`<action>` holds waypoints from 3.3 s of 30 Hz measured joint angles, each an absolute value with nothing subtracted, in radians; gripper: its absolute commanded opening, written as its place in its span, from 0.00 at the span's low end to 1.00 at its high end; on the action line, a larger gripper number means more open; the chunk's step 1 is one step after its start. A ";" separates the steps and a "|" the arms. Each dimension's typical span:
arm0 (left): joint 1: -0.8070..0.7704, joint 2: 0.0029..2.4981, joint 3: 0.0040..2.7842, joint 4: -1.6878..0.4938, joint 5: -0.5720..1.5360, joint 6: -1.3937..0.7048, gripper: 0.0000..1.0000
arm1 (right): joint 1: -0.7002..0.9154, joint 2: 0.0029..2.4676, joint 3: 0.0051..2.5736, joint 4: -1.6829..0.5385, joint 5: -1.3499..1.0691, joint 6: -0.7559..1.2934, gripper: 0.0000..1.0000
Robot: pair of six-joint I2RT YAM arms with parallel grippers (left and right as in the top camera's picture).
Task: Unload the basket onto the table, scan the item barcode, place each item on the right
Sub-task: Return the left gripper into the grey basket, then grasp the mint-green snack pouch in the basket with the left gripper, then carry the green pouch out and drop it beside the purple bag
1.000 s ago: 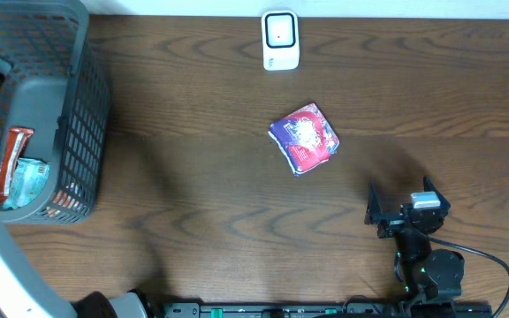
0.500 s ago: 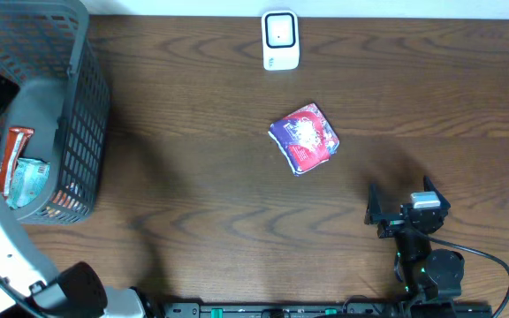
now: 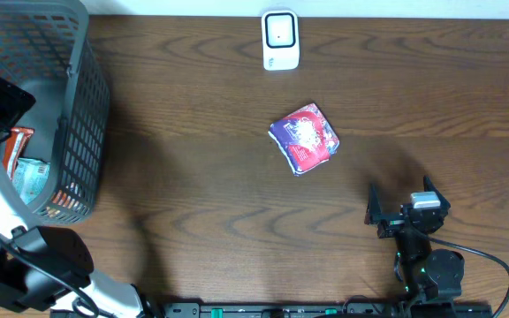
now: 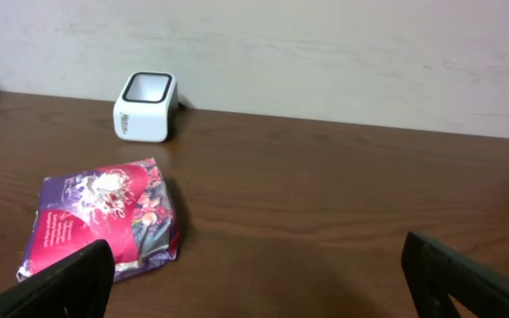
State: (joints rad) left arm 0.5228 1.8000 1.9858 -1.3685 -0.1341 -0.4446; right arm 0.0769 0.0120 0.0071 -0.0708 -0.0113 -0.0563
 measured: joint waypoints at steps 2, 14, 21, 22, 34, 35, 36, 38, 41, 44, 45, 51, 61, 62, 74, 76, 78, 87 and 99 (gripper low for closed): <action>0.523 1.818 1.986 -1.375 -0.134 -0.445 0.99 | 0.077 0.012 0.007 -0.071 -0.011 -0.056 0.99; 0.523 1.941 1.985 -1.415 -0.140 -0.447 0.99 | 0.077 0.012 0.007 -0.071 -0.011 -0.056 0.99; 0.523 1.998 1.962 -1.430 -0.222 -0.476 0.98 | 0.077 0.012 0.007 -0.071 -0.011 -0.056 0.99; 0.523 2.004 1.954 -1.427 -0.229 -0.476 0.98 | 0.077 0.012 0.007 -0.071 -0.011 -0.056 0.99; 0.556 2.016 1.692 -1.254 -0.265 -0.476 0.98 | 0.077 0.012 0.007 -0.071 -0.011 -0.056 0.99; 0.562 2.016 1.668 -1.235 -0.265 -0.476 0.98 | 0.077 0.012 0.007 -0.071 -0.011 -0.056 0.99; 0.569 2.016 1.645 -1.221 -0.265 -0.476 0.98 | 0.077 0.012 0.007 -0.071 -0.011 -0.056 0.99; 0.585 2.017 1.586 -1.171 -0.266 -0.476 0.98 | 0.077 0.012 0.007 -0.071 -0.011 -0.056 0.99; 0.596 2.018 1.532 -1.100 -0.268 -0.476 0.96 | 0.077 0.012 0.007 -0.071 -0.011 -0.056 0.99; 0.597 2.019 1.499 -1.026 -0.268 -0.469 0.96 | 0.077 0.012 0.007 -0.071 -0.011 -0.056 0.99; 0.597 2.020 1.496 -1.005 -0.268 -0.461 0.95 | 0.077 0.012 0.007 -0.071 -0.011 -0.056 0.99; 0.596 2.020 1.496 -0.925 -0.267 -0.395 0.92 | 0.077 0.012 0.007 -0.071 -0.011 -0.056 0.99; 0.596 2.020 1.495 -0.810 -0.264 -0.255 0.65 | 0.077 0.012 0.007 -0.071 -0.011 -0.056 0.99; 0.596 2.020 1.494 -0.805 -0.265 -0.255 0.64 | 0.077 0.012 0.007 -0.071 -0.011 -0.056 0.99; 0.591 2.045 1.492 -0.760 -0.295 -0.168 0.08 | 0.077 0.012 0.007 -0.071 -0.011 -0.056 0.99; 0.591 2.045 1.493 -0.762 -0.295 -0.160 0.07 | 0.077 0.012 0.007 -0.071 -0.011 -0.056 0.99; 0.591 2.045 1.495 -0.779 -0.295 -0.159 0.07 | 0.077 0.012 0.007 -0.071 -0.011 -0.056 0.99; 0.577 1.992 1.498 -0.921 -0.258 -0.158 0.07 | 0.077 0.012 0.007 -0.071 -0.011 -0.056 0.99; 0.458 1.418 1.531 -0.662 0.076 -0.157 0.07 | 0.077 0.012 0.007 -0.071 -0.011 -0.056 0.99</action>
